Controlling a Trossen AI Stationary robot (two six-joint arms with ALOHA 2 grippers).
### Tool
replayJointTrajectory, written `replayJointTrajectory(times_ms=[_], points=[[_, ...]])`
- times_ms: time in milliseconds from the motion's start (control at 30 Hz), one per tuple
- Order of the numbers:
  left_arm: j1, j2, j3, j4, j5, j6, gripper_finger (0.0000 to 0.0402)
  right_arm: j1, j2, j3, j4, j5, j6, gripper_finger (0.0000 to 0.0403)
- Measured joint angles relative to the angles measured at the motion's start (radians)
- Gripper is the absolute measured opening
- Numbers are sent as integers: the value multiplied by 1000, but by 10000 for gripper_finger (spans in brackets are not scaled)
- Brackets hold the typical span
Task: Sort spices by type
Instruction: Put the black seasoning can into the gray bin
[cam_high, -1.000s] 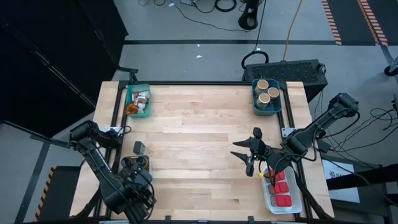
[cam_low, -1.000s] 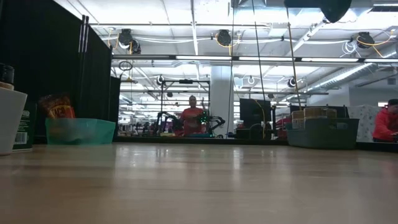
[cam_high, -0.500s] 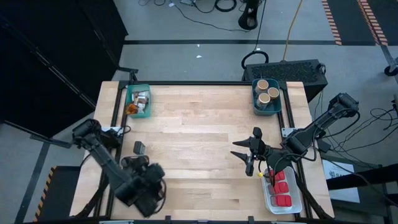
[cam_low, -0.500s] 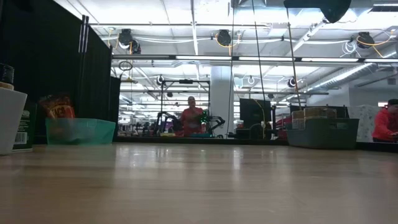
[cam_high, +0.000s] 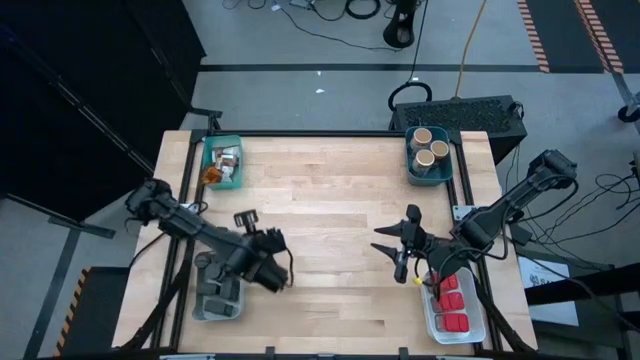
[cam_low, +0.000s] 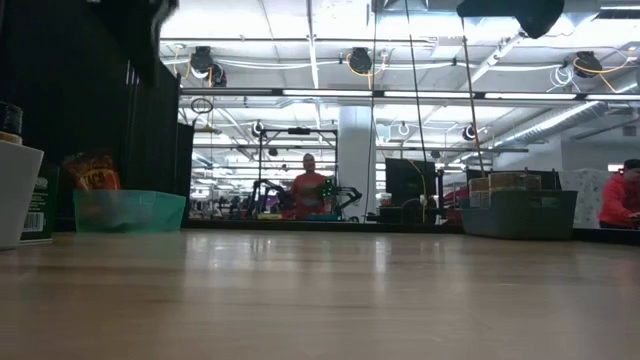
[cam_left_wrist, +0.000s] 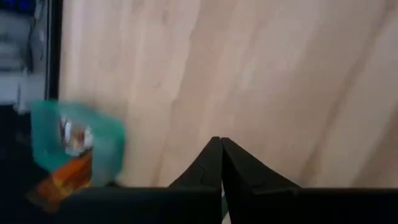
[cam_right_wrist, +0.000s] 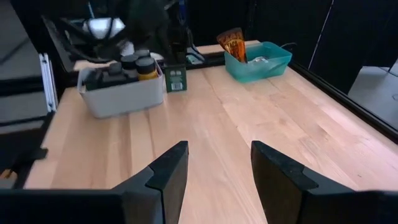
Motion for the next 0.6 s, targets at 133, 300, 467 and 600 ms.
replayJointTrajectory(times_ms=[133, 300, 467, 600], points=[[73, -22, -116, 12, 87, 51, 3, 0, 19, 0, -14, 0, 0, 160], [156, -95, -265, 99, 221, 156, 2, -4, 37, 0, -15, -1, -3, 160], [236, -195, -394, 181, 300, 252, 1, -17, 39, 0, -14, -1, -4, 160], [282, -252, -479, 307, 398, 338, 1, -26, 39, 0, -15, -2, -4, 160]])
